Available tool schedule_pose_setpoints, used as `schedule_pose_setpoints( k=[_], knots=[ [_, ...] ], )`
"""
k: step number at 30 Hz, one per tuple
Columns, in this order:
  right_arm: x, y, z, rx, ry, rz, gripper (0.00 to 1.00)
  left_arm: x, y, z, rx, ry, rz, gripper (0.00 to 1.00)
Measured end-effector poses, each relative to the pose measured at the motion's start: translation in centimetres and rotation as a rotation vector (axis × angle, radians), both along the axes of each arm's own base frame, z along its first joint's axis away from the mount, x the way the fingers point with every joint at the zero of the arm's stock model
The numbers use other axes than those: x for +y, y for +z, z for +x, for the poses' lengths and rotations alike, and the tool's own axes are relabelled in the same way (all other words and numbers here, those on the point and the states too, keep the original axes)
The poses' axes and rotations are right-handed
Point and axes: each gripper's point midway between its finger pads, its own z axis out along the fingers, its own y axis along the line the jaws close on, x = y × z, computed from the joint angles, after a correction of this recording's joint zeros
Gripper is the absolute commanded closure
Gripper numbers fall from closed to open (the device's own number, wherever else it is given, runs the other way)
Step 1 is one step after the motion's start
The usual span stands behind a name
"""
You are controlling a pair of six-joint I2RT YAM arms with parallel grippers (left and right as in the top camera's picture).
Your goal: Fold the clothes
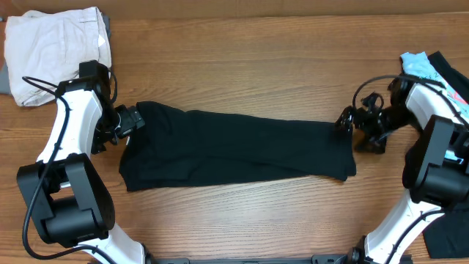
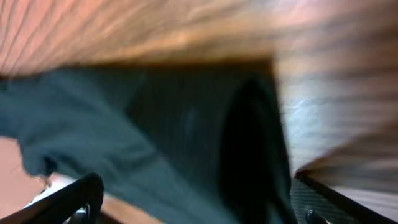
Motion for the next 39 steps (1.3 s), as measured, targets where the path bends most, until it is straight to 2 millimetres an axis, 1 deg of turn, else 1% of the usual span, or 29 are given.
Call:
schedule_pose_setpoints(
  k=[5, 6, 7, 8, 11, 12, 14, 15, 16, 18, 22, 24, 26, 28, 30, 33, 35, 36, 39],
  knots=[
    [1.1, 0.1, -1.0, -0.027, 0.009, 0.078, 0.01, 0.0, 0.0, 0.1, -0.006, -0.001, 0.001, 0.00],
    [1.4, 0.1, -1.2, -0.026, 0.004, 0.094, 0.02, 0.0, 0.0, 0.2, -0.007, -0.002, 0.001, 0.00],
    [1.7, 0.1, -1.5, -0.023, 0.000, 0.108, 0.07, 0.1, 0.0, 0.2, -0.008, -0.001, 0.002, 0.00],
    [1.9, 0.2, -1.7, -0.018, -0.006, 0.119, 0.14, 0.1, 0.0, 0.2, -0.010, -0.001, 0.002, 0.00],
    [2.2, -0.3, -2.3, 0.012, -0.042, 0.132, 0.43, 0.0, 0.0, 0.2, -0.009, -0.002, 0.001, 0.00],
    [2.3, -0.5, -2.4, 0.022, -0.050, 0.130, 0.51, 0.0, 0.0, 0.3, -0.011, -0.003, 0.001, 0.00],
    [2.3, -1.0, -2.6, 0.034, -0.066, 0.125, 0.88, 0.0, 0.0, 0.3, -0.013, -0.004, -0.002, 0.00],
    [2.2, -1.2, -2.5, 0.035, -0.074, 0.116, 0.94, 0.0, 0.0, 0.3, -0.012, -0.004, -0.002, 0.00],
    [2.1, -1.5, -2.5, 0.037, -0.080, 0.107, 0.96, 0.0, 0.0, 0.3, -0.011, -0.004, -0.002, 0.00],
    [1.9, -2.0, -2.1, 0.041, -0.104, 0.092, 0.96, 0.0, 0.0, 0.1, -0.003, -0.004, -0.003, 0.00],
    [1.5, -2.1, -2.2, 0.077, -0.146, 0.059, 0.96, -0.1, 0.0, -0.1, 0.006, -0.004, -0.005, 0.00],
    [0.9, -2.0, -2.2, 0.093, -0.159, -0.001, 0.96, -0.1, 0.0, -0.2, 0.006, -0.004, -0.005, 0.00],
    [-0.1, -1.7, -2.4, 0.102, -0.173, -0.083, 0.96, -0.1, 0.0, -0.2, 0.006, -0.004, -0.007, 0.00],
    [-1.6, -0.4, -2.4, 0.092, -0.197, -0.177, 0.96, -0.2, 0.0, -0.1, 0.004, -0.004, -0.014, 0.00],
    [-2.7, 1.5, -2.1, 0.058, -0.220, -0.246, 0.96, -0.4, 0.0, -0.1, 0.001, -0.005, -0.025, 0.00],
    [-3.7, 5.1, -1.1, -0.043, -0.250, -0.318, 0.96, -0.7, 0.0, 0.1, -0.005, -0.005, -0.039, 0.00],
    [-3.7, 7.1, -0.9, -0.098, -0.253, -0.347, 0.96, -0.8, 0.0, 0.1, -0.008, -0.005, -0.049, 0.00],
    [-3.4, 8.0, -0.9, -0.123, -0.250, -0.357, 0.96, -0.9, 0.0, 0.2, -0.010, -0.006, -0.055, 0.00],
    [-1.7, 9.6, -0.8, -0.167, -0.220, -0.360, 0.96, -1.3, 0.0, 0.3, -0.017, -0.006, -0.074, 0.00]
  ],
)
